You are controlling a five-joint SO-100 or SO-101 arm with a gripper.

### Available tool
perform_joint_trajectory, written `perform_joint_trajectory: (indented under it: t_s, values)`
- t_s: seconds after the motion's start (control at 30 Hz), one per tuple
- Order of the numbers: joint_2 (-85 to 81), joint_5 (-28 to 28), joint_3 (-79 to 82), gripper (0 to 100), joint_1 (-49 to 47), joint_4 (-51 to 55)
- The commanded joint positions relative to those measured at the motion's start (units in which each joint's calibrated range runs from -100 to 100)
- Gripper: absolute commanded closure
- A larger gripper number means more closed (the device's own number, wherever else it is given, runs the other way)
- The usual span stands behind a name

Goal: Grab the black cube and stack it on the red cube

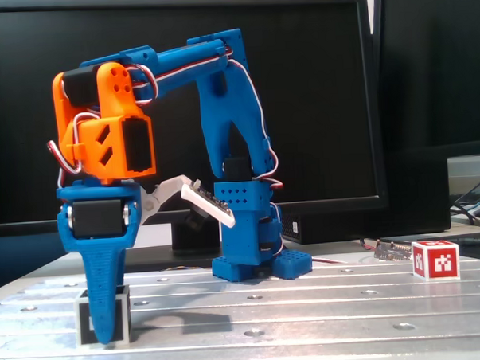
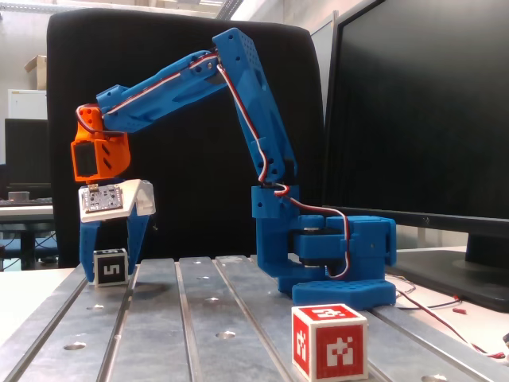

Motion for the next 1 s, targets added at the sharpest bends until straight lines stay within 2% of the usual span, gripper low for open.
perform_joint_trajectory:
  t_s: [0.0, 0.47, 0.97]
  values:
    - [-0.9, 0.2, -0.6, 83, 0.0, -0.1]
    - [-1.2, 0.2, -1.4, 84, -0.1, 0.1]
    - [-1.1, -0.2, -13.9, 84, -4.0, 7.6]
